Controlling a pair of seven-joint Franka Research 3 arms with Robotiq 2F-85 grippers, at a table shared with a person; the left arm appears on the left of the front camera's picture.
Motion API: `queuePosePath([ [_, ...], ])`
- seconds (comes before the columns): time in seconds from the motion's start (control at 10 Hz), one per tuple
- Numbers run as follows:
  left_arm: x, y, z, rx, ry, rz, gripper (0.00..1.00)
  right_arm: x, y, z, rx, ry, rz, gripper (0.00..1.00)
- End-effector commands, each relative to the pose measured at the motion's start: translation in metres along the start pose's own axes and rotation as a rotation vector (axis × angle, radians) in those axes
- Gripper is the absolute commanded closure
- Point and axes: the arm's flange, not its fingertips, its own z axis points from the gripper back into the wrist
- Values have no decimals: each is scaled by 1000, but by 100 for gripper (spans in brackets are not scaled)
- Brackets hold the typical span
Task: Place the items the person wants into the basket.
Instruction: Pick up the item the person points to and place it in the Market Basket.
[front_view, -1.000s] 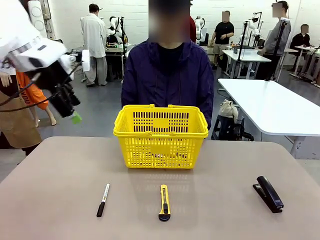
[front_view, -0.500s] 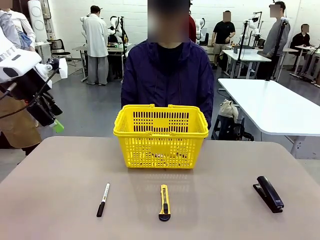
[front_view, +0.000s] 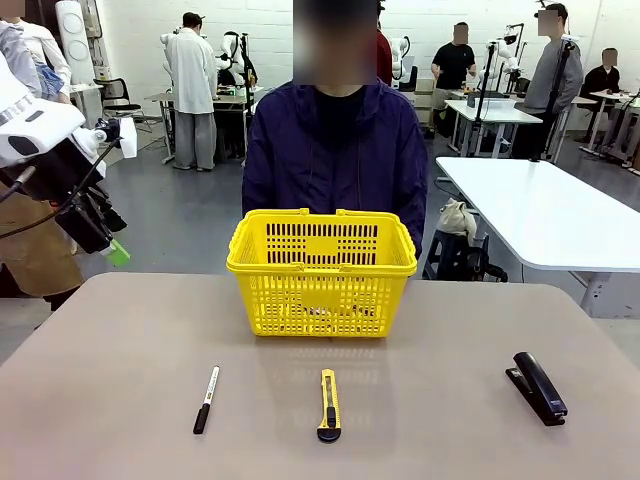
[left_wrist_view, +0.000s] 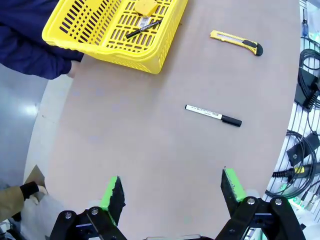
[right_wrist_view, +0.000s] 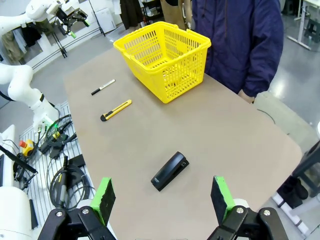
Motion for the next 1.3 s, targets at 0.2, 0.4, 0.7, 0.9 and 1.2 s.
queuePosePath([
  [0.2, 1, -1, 1, 5, 2, -3, 0, 1, -1, -1, 3, -36, 22, 0],
  [0.4, -27, -2, 16, -45, -90, 15, 0, 1, -1, -1, 3, -36, 22, 0],
  [0.7, -106, 0, 78, -220, -225, -100, 0, 1, -1, -1, 3, -36, 22, 0],
  [0.9, -159, 4, 101, -287, -360, -157, 0, 1, -1, -1, 3, -36, 22, 0],
  [1.2, -213, 21, 112, -253, -460, -116, 0, 1, -1, -1, 3, -36, 22, 0],
])
